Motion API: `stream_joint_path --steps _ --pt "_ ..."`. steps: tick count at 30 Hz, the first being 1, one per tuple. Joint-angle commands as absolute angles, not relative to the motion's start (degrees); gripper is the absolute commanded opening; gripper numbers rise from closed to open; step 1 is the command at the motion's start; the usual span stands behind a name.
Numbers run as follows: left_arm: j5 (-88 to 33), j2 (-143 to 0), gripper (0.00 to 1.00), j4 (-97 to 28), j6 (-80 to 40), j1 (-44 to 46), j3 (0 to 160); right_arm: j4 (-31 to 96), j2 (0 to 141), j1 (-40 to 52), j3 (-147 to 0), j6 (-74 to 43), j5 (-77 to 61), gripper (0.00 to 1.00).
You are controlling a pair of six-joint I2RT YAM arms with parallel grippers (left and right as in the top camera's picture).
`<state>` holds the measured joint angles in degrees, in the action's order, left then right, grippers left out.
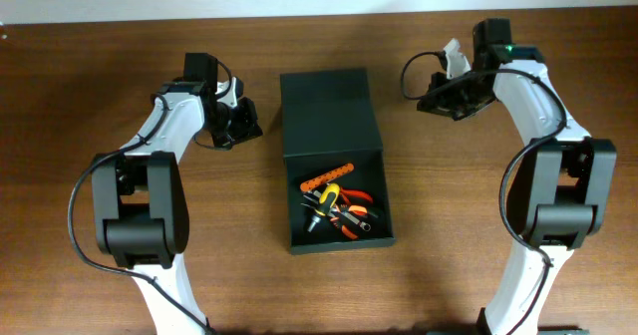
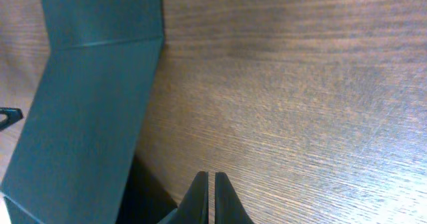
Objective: Pack container
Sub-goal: 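Move both grippers to the box lid's left and right edges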
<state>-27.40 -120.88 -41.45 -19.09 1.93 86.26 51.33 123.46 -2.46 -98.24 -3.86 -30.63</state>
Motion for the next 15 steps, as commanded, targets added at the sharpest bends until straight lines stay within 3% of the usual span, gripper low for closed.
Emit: stream_joint_path --steps 1,15 --pt "-30.65 -121.19 0.02 -41.58 -18.00 2.09 86.06 50.02 124.14 -1.54 -95.31 -5.02 -32.47 0.04" --pt "-32.23 -122.80 0.02 -41.56 -18.24 3.66 86.06 47.37 124.18 -0.38 -92.36 -5.26 -35.97 0.04"
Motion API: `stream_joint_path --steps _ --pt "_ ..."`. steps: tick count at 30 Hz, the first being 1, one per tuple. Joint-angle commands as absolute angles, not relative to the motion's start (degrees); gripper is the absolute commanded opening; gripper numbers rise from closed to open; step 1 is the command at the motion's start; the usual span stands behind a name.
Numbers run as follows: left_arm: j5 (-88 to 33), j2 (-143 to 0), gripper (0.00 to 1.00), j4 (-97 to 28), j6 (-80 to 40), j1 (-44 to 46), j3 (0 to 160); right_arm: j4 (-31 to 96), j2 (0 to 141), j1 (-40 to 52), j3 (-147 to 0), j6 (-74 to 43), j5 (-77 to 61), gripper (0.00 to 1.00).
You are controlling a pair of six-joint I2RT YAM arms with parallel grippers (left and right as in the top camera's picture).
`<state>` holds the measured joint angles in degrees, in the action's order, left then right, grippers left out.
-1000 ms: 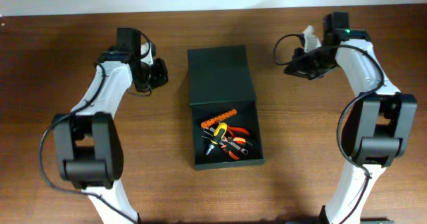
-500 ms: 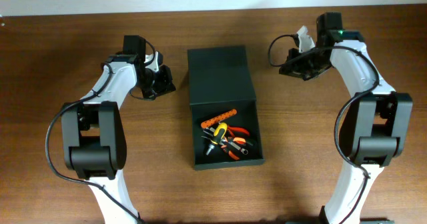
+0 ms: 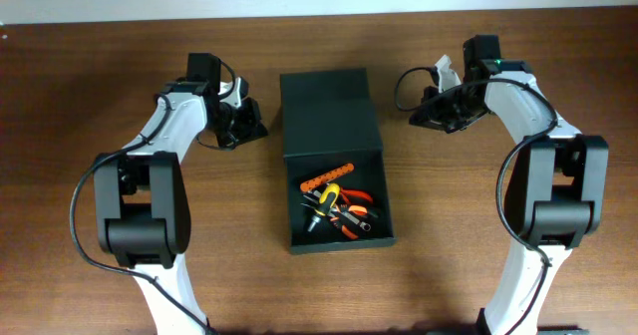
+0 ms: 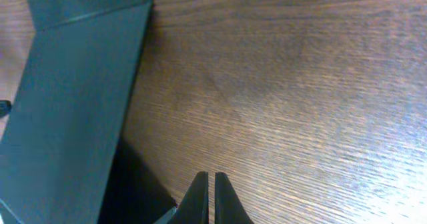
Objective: Pack container
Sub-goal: 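Move both grippers to the box lid's left and right edges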
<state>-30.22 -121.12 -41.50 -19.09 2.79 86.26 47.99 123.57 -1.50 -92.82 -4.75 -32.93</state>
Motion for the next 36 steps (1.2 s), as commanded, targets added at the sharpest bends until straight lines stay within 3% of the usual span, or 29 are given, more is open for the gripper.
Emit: stream_joint_path --steps 1,36 --pt "-32.23 -122.91 0.02 -41.56 -18.24 3.81 86.06 47.27 124.18 -0.25 -92.36 -5.28 -36.03 0.04" --pt "-32.25 -125.19 0.02 -40.71 -20.34 6.72 86.06 43.13 128.77 4.49 -92.36 -8.05 -39.46 0.04"
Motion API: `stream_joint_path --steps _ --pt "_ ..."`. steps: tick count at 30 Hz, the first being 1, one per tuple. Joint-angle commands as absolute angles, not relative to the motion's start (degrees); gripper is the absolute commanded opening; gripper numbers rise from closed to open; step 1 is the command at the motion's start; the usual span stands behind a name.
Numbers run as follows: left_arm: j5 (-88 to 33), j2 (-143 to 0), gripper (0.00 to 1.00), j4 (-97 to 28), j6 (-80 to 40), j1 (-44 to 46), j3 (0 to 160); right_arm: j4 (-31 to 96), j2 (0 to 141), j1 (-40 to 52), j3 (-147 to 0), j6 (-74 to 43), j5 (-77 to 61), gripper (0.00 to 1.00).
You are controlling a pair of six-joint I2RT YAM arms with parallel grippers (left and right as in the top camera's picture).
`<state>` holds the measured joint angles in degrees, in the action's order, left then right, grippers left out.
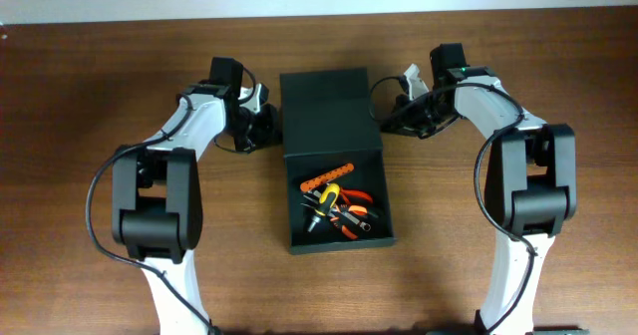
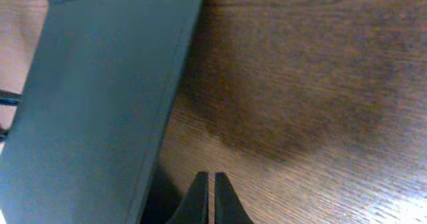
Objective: Pack container
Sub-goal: 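Move both grippers to the box lid's left and right edges, then grip the lid edges with both grippers and swing the lid upright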
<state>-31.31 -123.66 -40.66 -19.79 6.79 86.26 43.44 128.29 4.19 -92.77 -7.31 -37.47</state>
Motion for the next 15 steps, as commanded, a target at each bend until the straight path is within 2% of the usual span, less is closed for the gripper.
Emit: stream_joint_path --steps 1,15 --pt "-32.25 -125.19 0.02 -40.71 -20.34 6.72 86.06 43.09 128.77 4.49 -92.36 -8.08 -39.53 0.04" --pt "-32.23 -125.21 0.02 -40.71 -20.34 6.72 86.06 41.74 129.10 4.82 -92.36 -10.83 -40.27 0.04"
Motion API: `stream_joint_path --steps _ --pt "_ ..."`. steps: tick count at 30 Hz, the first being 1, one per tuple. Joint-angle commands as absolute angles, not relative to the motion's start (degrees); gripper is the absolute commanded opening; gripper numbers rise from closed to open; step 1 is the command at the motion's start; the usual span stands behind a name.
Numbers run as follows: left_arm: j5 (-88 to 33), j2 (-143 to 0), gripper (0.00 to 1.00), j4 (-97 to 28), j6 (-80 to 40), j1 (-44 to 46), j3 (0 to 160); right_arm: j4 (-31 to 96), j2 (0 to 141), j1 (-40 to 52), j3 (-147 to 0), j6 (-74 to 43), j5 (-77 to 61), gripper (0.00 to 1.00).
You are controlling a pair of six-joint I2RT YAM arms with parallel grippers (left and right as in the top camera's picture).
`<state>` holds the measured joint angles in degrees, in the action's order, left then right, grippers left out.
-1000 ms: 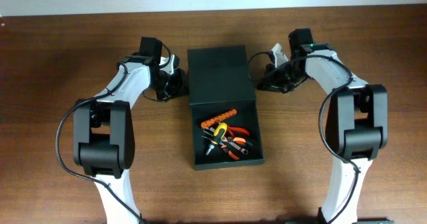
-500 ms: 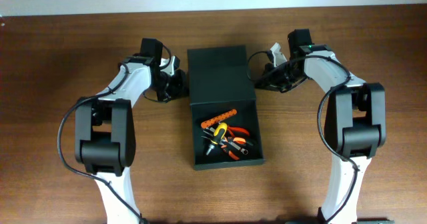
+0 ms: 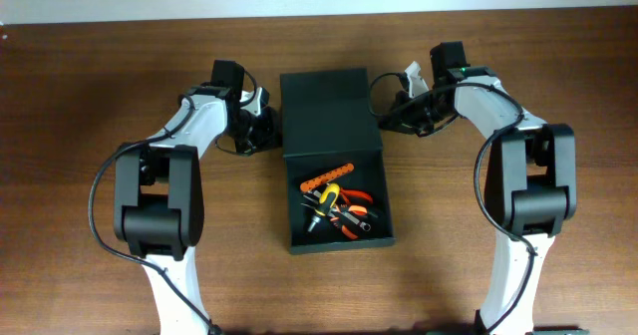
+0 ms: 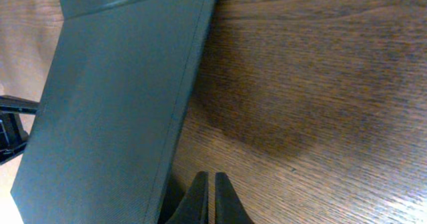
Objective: Pack container
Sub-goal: 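Grip the lid edges with both grippers and swing the lid upright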
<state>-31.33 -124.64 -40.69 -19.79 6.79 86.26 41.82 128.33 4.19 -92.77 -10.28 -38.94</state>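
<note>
A black box (image 3: 339, 237) lies open mid-table, its flat lid (image 3: 327, 111) folded back toward the far side. Inside lie orange-handled tools (image 3: 337, 207), pliers and a bit strip among them. My left gripper (image 3: 267, 128) sits low beside the lid's left edge; its jaws are hidden under the wrist. My right gripper (image 3: 385, 119) is just off the lid's right edge. In the right wrist view its fingers (image 4: 207, 192) are shut and empty, close to the lid's edge (image 4: 113, 104).
Brown wooden table (image 3: 478, 265) all round. A pale wall strip runs along the far edge. Both arms' bases stand at the near side, left and right of the box.
Both grippers edged a little closer to the lid's sides. In the right wrist view the lid edge fills slightly more of the frame. The box and tools lie unchanged.
Both grippers stood well apart from the open box, left and right of its lid. They then came inward at each moment, the right one shut throughout. Now each sits right beside a side edge of the lid.
</note>
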Motion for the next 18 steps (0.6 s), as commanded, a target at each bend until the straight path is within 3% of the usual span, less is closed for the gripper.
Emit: stream_joint_path --steps 1,18 --pt "-32.23 -125.19 0.02 -40.71 -20.36 6.72 86.06 41.71 129.62 5.26 -92.36 -11.29 -40.32 0.04" --pt "-36.32 -125.19 0.02 -37.34 -19.51 6.72 86.06 40.56 131.61 7.33 -92.36 -11.22 -44.05 0.04"
